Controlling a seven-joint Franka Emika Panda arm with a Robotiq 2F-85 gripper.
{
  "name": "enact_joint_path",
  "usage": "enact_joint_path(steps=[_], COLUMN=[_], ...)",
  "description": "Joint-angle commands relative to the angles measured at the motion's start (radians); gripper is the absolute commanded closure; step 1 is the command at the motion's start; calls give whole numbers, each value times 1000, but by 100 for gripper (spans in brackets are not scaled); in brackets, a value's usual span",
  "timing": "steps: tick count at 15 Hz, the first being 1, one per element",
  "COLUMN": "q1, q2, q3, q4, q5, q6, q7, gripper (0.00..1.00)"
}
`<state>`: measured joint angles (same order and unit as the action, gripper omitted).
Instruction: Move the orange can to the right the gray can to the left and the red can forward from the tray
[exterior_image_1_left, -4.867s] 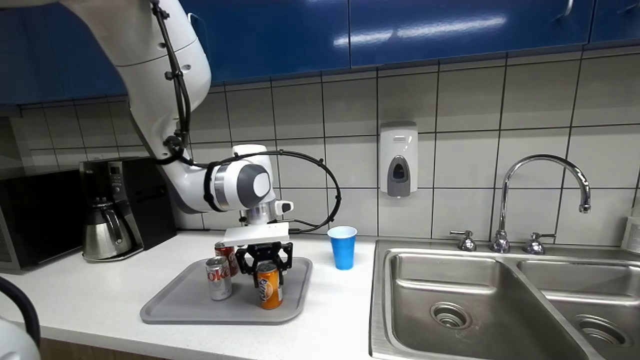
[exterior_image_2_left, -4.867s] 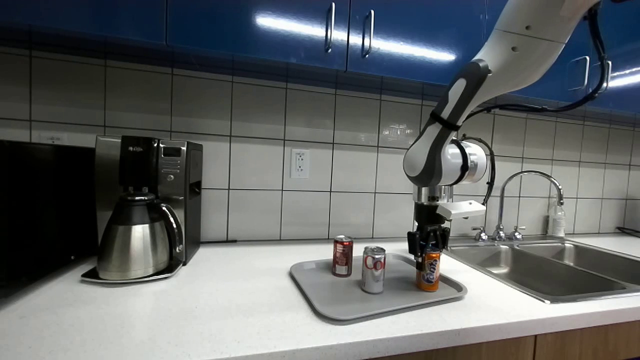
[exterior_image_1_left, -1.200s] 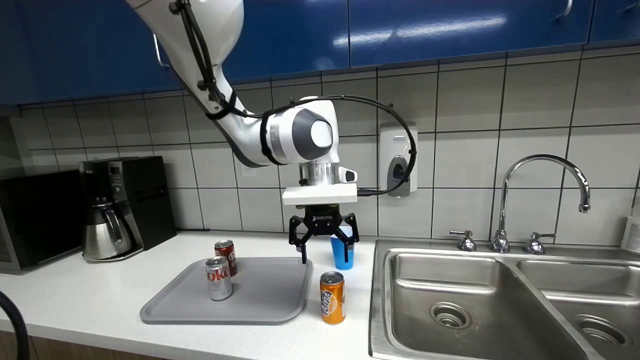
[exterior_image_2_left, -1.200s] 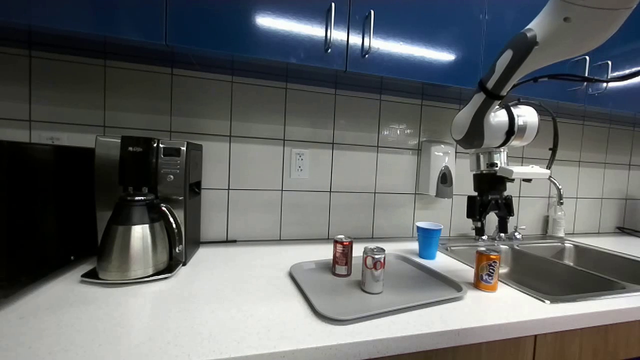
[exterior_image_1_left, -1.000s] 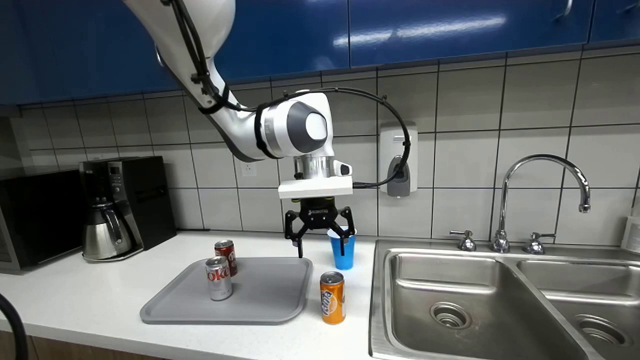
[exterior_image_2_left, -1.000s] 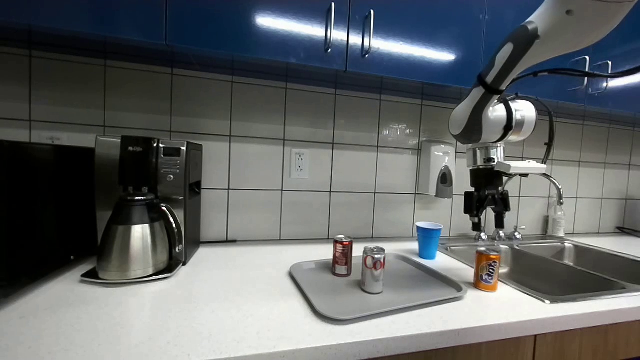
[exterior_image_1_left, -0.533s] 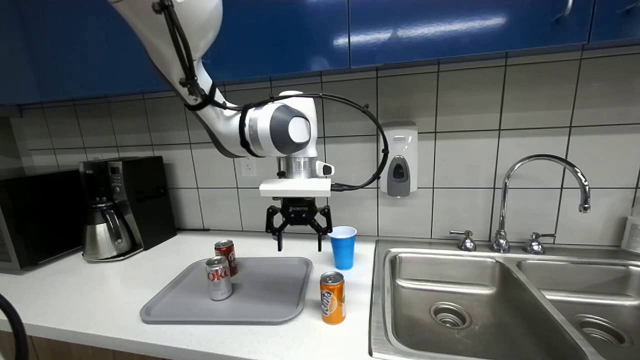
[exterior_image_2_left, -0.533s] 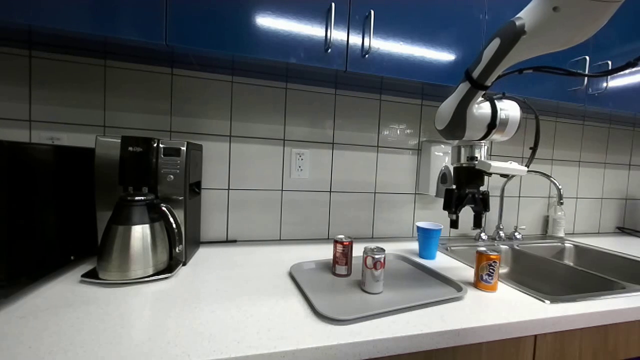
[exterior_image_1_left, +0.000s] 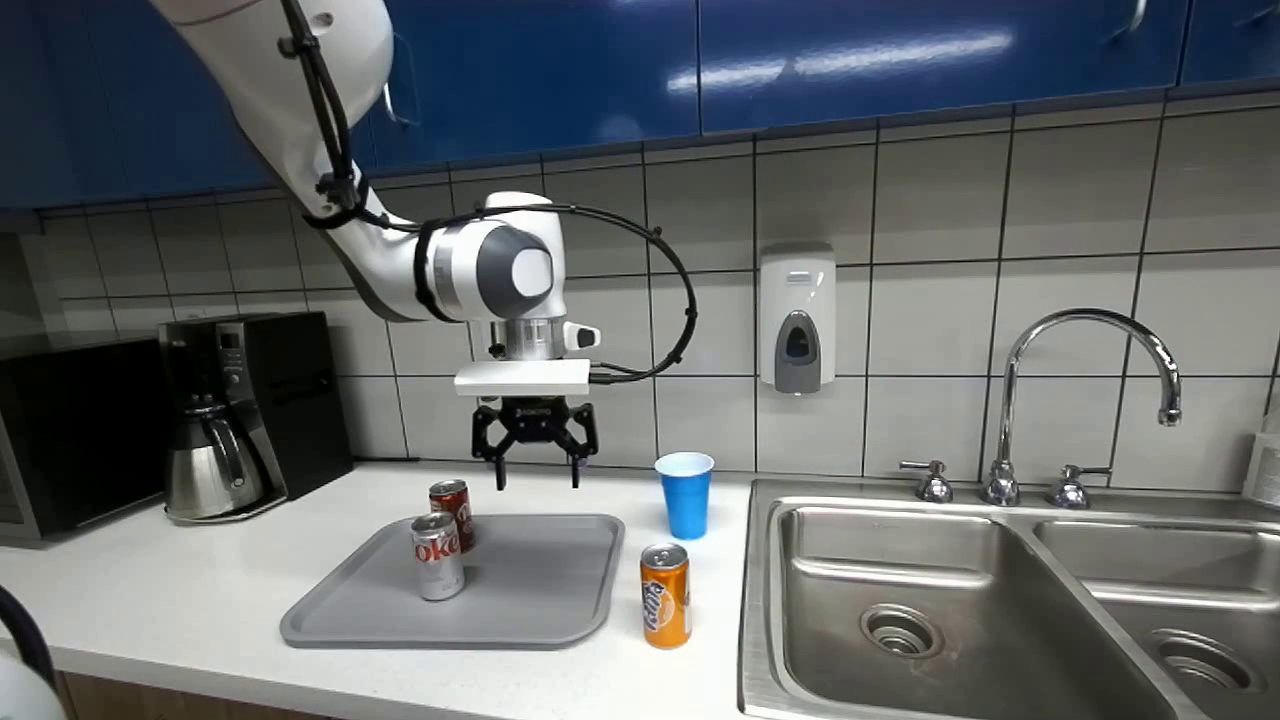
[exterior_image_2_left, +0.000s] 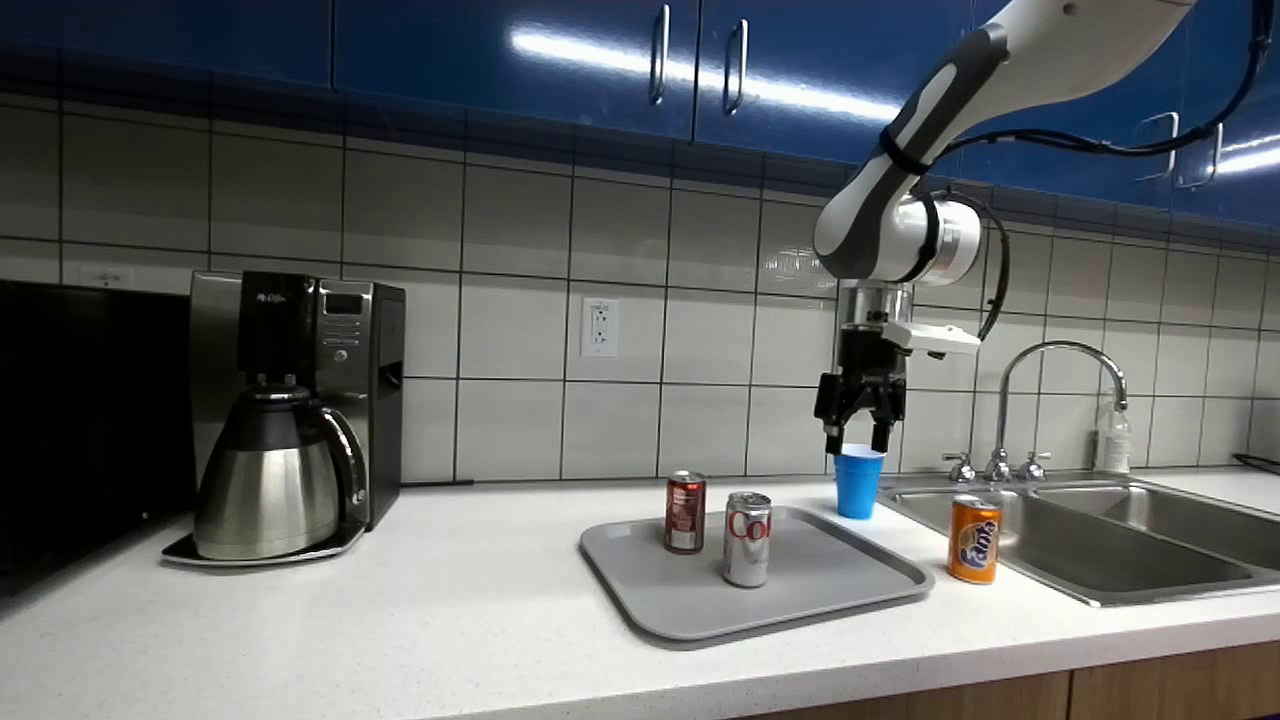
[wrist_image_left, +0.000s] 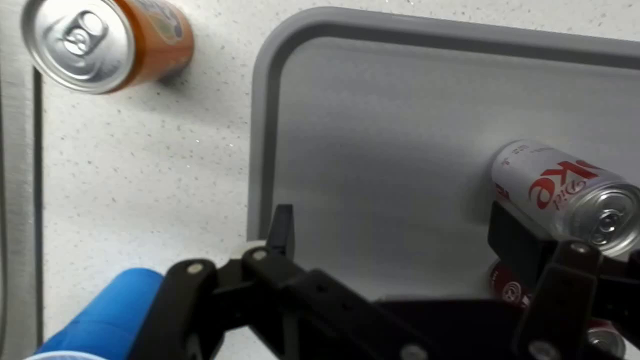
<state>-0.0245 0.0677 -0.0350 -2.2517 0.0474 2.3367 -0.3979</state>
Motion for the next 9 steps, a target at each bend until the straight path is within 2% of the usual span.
enact_joint_path(steps=[1,9], q1=[30,98], q2=[0,1], q3=[41,110], q4=[-13,-27], q5=[-6,-3], q6=[43,78], q7=[47,83], gripper=[0,0])
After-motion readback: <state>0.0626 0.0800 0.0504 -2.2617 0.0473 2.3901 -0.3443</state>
